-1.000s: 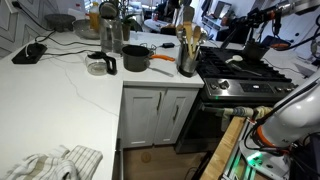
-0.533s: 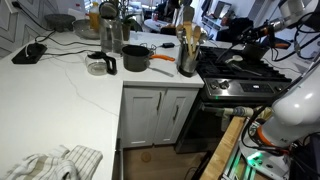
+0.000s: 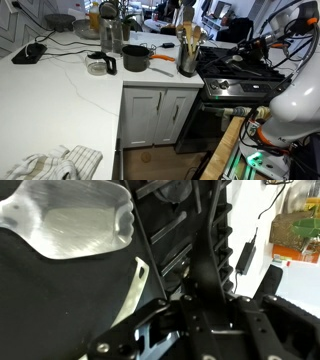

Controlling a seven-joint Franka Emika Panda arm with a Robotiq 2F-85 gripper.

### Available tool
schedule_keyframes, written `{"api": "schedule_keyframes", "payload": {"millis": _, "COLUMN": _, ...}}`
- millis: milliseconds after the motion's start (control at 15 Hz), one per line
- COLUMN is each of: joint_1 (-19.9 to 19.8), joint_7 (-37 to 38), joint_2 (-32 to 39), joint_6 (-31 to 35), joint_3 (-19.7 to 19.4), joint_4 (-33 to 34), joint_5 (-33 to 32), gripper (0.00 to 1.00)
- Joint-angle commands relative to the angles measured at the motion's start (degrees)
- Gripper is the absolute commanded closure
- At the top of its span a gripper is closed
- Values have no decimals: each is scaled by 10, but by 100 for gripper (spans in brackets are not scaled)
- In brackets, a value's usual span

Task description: Remove the black spoon from the utensil storage bin and lay it on the stove plate

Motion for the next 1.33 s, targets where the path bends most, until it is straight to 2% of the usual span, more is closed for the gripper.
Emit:
{"api": "schedule_keyframes", "payload": {"millis": 0, "joint_1": -42, "joint_7": 19, "joint_2": 28, "joint_6": -17, "joint_3": 44, "joint_4": 38, "joint_5": -5, "gripper": 62}}
{"api": "schedule_keyframes", "payload": {"millis": 133, "joint_1": -54, "joint_7": 29, "joint_2": 33, "joint_6": -20, "joint_3": 61, "joint_4": 49, "joint_5": -13, "gripper": 62}}
{"api": "schedule_keyframes", "payload": {"millis": 400, "joint_1": -62, "joint_7": 40, "joint_2": 25, "joint_6": -18, "joint_3": 80, "joint_4": 70, "joint_5": -42, "gripper": 31}}
{"api": "schedule_keyframes", "payload": {"millis": 667, "joint_1": -56, "joint_7": 40, "joint_2": -5, "joint_6": -29, "joint_3": 83, "joint_4": 92, "joint_5": -134, "gripper": 2}}
{"api": "schedule_keyframes", "payload": {"millis": 867, "joint_1": -44, "joint_7": 46, "joint_2": -47, "joint_6": -30, "joint_3": 87, "joint_4": 103, "joint_5": -224, "gripper": 0}}
{"api": "schedule_keyframes", "payload": {"millis": 1000, "joint_1": -33, "joint_7": 54, "joint_2": -77, "joint_6": -54, "joint_3": 94, "joint_4": 111, "joint_5": -292, "gripper": 0}}
{"api": "schedule_keyframes", "payload": {"millis": 1133, "joint_1": -13, "joint_7": 69, "joint_2": -116, "joint_6": -68, "joint_3": 103, "joint_4": 106, "joint_5": -367, "gripper": 0}}
{"api": "schedule_keyframes", "payload": {"millis": 1267, "joint_1": 19, "joint_7": 77, "joint_2": -159, "joint_6": -46, "joint_3": 114, "joint_4": 86, "joint_5": -439, "gripper": 0}}
